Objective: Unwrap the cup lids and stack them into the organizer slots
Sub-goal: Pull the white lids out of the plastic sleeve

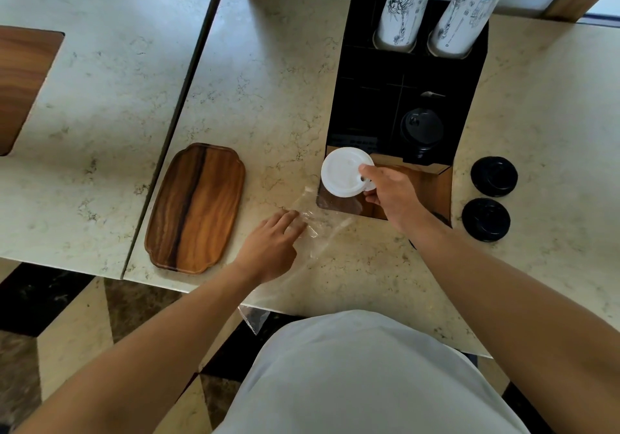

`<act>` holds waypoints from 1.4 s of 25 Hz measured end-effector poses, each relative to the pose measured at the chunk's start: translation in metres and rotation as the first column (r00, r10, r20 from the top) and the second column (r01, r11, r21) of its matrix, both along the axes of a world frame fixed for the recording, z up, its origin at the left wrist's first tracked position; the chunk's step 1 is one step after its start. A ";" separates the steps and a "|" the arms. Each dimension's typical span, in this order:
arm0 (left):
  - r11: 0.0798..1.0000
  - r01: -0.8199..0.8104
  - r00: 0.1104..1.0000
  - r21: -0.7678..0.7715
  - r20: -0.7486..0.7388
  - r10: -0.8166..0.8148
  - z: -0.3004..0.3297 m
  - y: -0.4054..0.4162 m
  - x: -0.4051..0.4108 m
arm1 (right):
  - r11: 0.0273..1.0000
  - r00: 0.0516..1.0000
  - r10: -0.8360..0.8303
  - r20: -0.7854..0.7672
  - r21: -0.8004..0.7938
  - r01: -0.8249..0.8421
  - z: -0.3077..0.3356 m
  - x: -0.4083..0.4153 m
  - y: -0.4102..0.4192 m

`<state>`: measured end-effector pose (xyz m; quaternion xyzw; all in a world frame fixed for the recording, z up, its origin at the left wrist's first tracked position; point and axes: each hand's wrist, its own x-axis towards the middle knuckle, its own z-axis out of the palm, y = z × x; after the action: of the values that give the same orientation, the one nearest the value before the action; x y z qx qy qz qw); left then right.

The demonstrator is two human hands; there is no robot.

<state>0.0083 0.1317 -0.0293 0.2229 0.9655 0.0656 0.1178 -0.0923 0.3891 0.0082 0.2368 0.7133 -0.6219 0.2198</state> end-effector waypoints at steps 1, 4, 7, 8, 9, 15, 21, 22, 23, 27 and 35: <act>0.999 -0.024 0.999 -0.024 0.023 0.024 0.000 0.001 0.000 | 1.000 1.000 -0.002 -0.013 -0.006 0.002 0.001 0.000 -0.001; 0.986 -0.133 0.991 -0.102 0.022 0.136 -0.001 0.006 -0.001 | 1.000 0.999 0.013 -0.036 -0.016 -0.014 0.001 0.003 -0.004; 0.966 -0.224 0.974 -0.130 0.012 0.227 -0.002 0.006 -0.005 | 0.998 0.997 0.068 -0.048 0.007 -0.067 0.001 0.009 -0.010; 0.963 -0.236 0.971 -0.133 0.014 0.240 -0.002 0.003 -0.007 | 0.997 0.996 0.080 -0.046 0.013 -0.079 0.002 0.012 -0.013; 0.959 -0.249 0.968 -0.139 0.010 0.252 -0.001 -0.001 -0.008 | 0.996 0.995 0.091 -0.042 0.012 -0.091 0.002 0.014 -0.016; 0.924 -0.316 0.946 -0.213 0.005 0.325 -0.001 -0.027 -0.010 | 0.987 0.988 0.156 0.002 -0.036 -0.156 0.003 0.026 -0.038; 0.922 -0.350 0.935 -0.164 0.002 0.355 0.004 -0.025 -0.012 | 0.985 0.985 0.169 0.027 -0.034 -0.168 0.002 0.028 -0.043; 0.922 -0.364 0.931 -0.133 -0.024 0.364 0.006 -0.022 -0.013 | 0.986 0.986 0.166 0.028 -0.034 -0.165 0.003 0.027 -0.043; 0.921 -0.378 0.925 -0.091 -0.063 0.374 0.010 -0.020 -0.014 | 0.986 0.986 0.165 0.030 -0.036 -0.164 0.004 0.027 -0.042; 0.855 -0.450 0.865 0.260 -0.110 0.489 0.028 -0.004 -0.028 | 0.990 0.991 0.129 0.035 -0.061 -0.127 0.009 0.026 -0.036; 0.101 -0.885 0.455 0.455 0.799 0.393 0.060 0.068 -0.065 | 0.995 0.998 -0.052 0.048 -0.078 0.055 0.011 0.020 -0.023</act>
<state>-0.0564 0.2000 0.0303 -0.2449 0.7146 0.6286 0.1852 -0.0722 0.3662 0.0194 0.2612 0.6763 -0.6497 0.2287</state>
